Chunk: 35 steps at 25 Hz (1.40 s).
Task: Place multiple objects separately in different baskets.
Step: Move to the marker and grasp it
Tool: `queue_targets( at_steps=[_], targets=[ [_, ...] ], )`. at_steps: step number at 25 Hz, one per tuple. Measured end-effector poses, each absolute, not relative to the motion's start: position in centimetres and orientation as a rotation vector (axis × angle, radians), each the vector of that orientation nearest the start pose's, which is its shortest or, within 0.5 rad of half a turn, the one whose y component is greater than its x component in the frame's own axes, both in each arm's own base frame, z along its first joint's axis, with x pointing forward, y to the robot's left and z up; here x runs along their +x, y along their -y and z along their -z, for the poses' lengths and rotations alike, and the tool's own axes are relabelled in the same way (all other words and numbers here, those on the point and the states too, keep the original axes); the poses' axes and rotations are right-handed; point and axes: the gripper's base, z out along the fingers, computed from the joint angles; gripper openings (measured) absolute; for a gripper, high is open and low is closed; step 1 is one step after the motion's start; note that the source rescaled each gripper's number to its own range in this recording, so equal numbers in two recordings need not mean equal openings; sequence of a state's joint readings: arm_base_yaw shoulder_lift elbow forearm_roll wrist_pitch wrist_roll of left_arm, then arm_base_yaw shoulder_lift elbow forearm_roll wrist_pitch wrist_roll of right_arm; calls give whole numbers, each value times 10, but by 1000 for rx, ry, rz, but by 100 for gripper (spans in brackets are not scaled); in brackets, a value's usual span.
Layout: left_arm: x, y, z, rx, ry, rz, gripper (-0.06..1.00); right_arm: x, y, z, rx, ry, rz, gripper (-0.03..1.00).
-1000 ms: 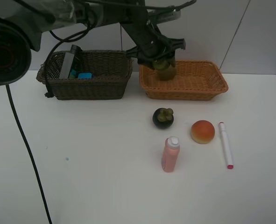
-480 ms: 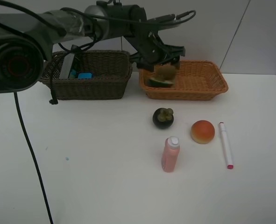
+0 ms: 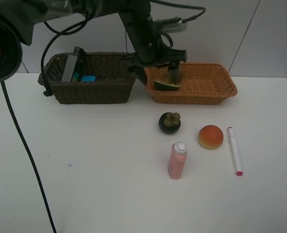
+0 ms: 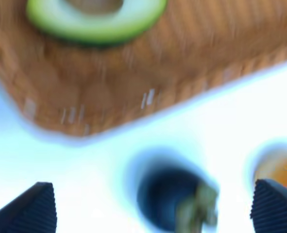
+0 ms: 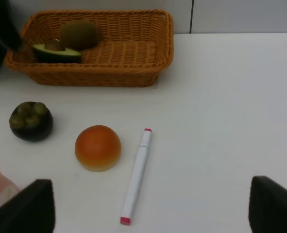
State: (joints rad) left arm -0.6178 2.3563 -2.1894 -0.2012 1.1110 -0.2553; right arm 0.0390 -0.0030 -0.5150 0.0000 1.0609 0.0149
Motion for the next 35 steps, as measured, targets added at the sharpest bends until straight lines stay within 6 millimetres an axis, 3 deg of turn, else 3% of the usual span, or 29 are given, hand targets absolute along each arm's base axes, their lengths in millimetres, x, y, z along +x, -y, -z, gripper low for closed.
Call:
queue_targets(
  at_steps=[9, 11, 15, 17, 20, 23, 28, 35],
  targets=[
    [409, 256, -234, 395, -2881, 348, 100, -7, 0, -281, -24, -2027, -34, 100],
    [409, 232, -243, 346, -2888, 315, 100, -7, 0, -281, -24, -2027, -34, 100],
    [403, 158, -260, 171, -2920, 217, 100, -7, 0, -281, -24, -2027, -34, 100],
    [390, 121, -268, 89, -2935, 177, 100, -7, 0, -281, -24, -2027, -34, 100],
    [359, 83, -274, -17, -2971, 150, 100, -7, 0, -281, -24, -2027, -34, 100],
    [322, 60, -285, -79, -2973, 141, 100, -7, 0, -281, -24, -2027, -34, 100],
    [250, 46, -310, -66, -2905, 155, 100, -7, 0, -281, -24, -2027, -34, 100],
    [150, 30, -328, -2, -2724, 183, 100, -7, 0, -281, -24, -2027, -34, 100]
  ],
)
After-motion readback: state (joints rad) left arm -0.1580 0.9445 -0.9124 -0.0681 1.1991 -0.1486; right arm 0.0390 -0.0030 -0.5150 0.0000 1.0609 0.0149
